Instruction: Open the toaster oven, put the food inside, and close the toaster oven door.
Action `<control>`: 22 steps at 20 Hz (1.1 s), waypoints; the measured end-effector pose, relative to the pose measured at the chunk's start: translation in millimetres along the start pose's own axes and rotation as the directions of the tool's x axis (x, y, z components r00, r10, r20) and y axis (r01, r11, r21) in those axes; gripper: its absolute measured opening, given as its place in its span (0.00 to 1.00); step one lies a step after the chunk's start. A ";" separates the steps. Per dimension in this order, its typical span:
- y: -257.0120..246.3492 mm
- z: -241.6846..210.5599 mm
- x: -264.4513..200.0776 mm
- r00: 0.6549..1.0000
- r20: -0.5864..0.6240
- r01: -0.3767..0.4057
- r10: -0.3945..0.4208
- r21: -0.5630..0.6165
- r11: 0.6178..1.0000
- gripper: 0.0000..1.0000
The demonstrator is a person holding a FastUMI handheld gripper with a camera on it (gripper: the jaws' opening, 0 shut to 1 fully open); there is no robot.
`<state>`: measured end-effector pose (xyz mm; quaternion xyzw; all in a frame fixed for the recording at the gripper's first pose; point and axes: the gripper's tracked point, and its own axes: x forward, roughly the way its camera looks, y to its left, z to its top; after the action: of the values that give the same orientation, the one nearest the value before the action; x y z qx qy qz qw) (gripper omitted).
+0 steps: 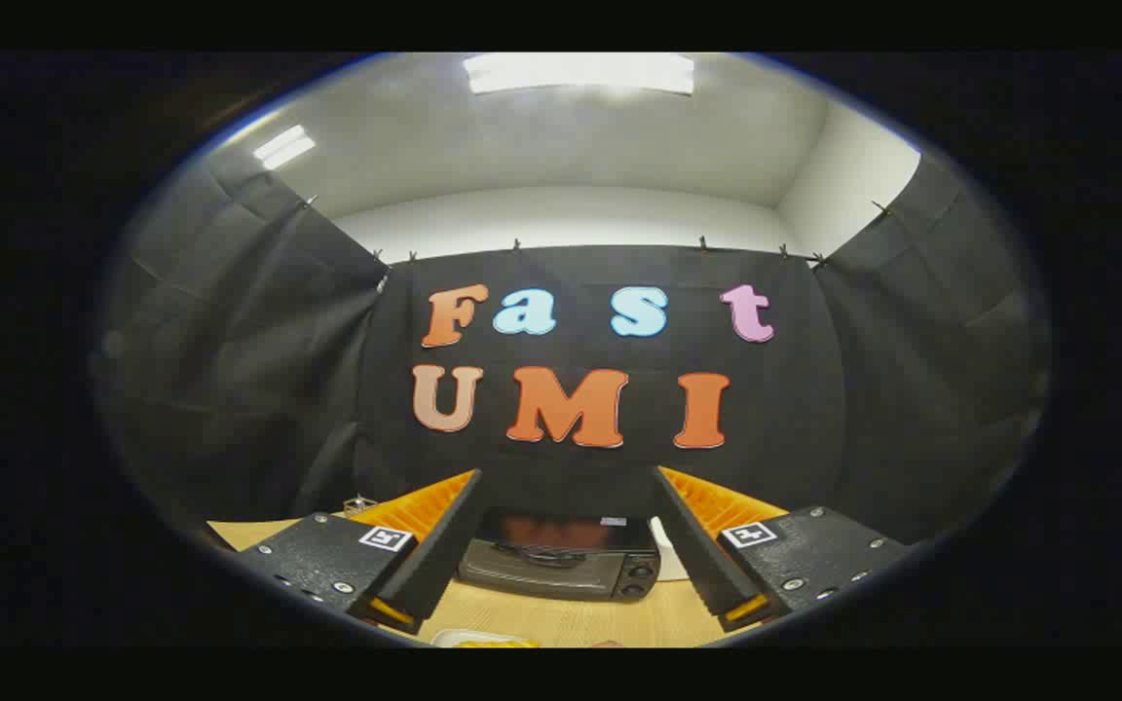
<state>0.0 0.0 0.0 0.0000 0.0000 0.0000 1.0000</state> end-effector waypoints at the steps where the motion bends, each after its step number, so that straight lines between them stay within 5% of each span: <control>1: 0.9 -0.8 0.8 1.000 -0.001 0.000 0.000 0.001 1.000 0.99; 22: -5.3 -9.2 7.3 1.000 -0.024 0.008 -0.007 0.058 0.998 1.00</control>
<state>7.3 -5.3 -9.2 0.0290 0.0117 -0.0037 0.9995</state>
